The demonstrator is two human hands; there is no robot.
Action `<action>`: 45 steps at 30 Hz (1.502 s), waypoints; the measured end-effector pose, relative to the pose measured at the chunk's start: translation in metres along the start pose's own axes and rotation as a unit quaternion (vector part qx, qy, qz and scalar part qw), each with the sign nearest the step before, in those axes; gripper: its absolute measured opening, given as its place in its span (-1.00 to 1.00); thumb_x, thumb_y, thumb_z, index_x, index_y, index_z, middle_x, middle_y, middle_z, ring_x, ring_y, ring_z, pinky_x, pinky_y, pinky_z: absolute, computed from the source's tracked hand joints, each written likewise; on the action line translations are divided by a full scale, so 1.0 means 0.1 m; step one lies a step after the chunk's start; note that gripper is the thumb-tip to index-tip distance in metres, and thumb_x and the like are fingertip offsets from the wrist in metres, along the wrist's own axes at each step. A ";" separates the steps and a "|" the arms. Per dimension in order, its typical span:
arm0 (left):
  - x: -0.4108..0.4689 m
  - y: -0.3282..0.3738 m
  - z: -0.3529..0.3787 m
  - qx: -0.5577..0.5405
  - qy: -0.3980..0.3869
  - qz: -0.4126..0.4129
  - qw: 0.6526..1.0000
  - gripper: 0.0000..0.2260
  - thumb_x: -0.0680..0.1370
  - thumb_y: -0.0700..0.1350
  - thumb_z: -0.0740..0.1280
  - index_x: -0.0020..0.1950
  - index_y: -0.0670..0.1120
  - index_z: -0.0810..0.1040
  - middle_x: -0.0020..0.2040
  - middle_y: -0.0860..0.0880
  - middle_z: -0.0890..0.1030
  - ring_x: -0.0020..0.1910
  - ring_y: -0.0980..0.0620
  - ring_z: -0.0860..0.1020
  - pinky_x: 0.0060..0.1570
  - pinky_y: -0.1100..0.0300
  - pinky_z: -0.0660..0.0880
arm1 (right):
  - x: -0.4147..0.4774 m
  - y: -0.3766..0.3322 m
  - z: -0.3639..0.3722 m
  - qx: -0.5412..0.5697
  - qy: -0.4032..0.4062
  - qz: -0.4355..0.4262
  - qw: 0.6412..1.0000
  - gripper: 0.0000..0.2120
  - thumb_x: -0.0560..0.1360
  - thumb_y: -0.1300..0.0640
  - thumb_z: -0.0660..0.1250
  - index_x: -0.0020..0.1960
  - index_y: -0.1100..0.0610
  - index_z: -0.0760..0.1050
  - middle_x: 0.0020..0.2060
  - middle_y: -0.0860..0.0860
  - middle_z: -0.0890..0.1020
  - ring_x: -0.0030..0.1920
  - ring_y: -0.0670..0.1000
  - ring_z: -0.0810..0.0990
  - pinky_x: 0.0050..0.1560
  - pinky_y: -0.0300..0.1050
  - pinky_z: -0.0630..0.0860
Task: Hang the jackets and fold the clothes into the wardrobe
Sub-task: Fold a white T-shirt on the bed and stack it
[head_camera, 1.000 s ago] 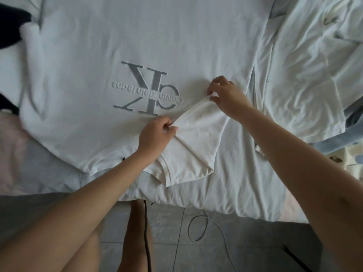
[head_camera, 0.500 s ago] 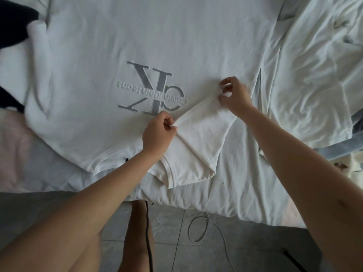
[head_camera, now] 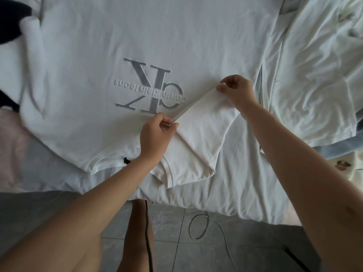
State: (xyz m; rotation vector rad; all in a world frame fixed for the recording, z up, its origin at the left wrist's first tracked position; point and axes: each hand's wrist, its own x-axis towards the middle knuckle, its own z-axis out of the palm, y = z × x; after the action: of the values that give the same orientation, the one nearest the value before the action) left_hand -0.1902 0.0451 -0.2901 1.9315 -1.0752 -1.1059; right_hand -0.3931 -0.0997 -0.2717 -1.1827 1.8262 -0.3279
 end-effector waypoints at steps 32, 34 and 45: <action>0.17 0.04 0.38 0.400 -0.091 0.293 0.864 -0.38 0.41 0.11 0.27 0.41 -0.13 0.34 0.43 -0.10 0.38 0.37 -0.13 0.36 0.25 -0.10 0.25 | 0.04 0.45 -0.06 -0.278 0.176 -0.250 0.911 -0.60 0.60 0.05 0.05 0.39 0.11 0.38 0.31 0.02 0.49 0.37 0.02 0.39 0.48 0.07 -0.04; 0.25 0.14 0.35 0.334 -0.053 0.264 0.903 -0.57 0.43 -0.06 0.37 0.27 -0.13 0.44 0.22 -0.11 0.54 0.18 -0.17 0.49 0.12 -0.08 0.36 | -0.02 0.48 -0.10 -0.215 0.186 -0.251 0.925 -0.69 0.56 0.13 0.11 0.21 0.14 0.52 0.12 0.08 0.59 0.19 0.13 0.52 0.35 0.00 0.25; 0.36 0.09 0.13 0.213 -0.040 0.194 0.957 -0.86 0.47 -0.14 0.42 -0.02 -0.12 0.54 -0.21 0.05 0.56 -0.23 -0.01 0.54 -0.22 0.13 0.46 | 0.11 0.08 -0.15 -0.266 -0.010 -0.290 0.919 -0.85 0.50 0.16 0.32 0.05 0.11 0.57 0.08 0.07 0.54 0.03 0.13 0.55 0.11 0.08 0.43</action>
State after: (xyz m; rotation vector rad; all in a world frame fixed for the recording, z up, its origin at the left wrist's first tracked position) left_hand -0.1939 0.0079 -0.3007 1.8769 -1.7658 -0.7799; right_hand -0.4115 -0.1087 -0.2744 -2.1074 1.5490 -0.1405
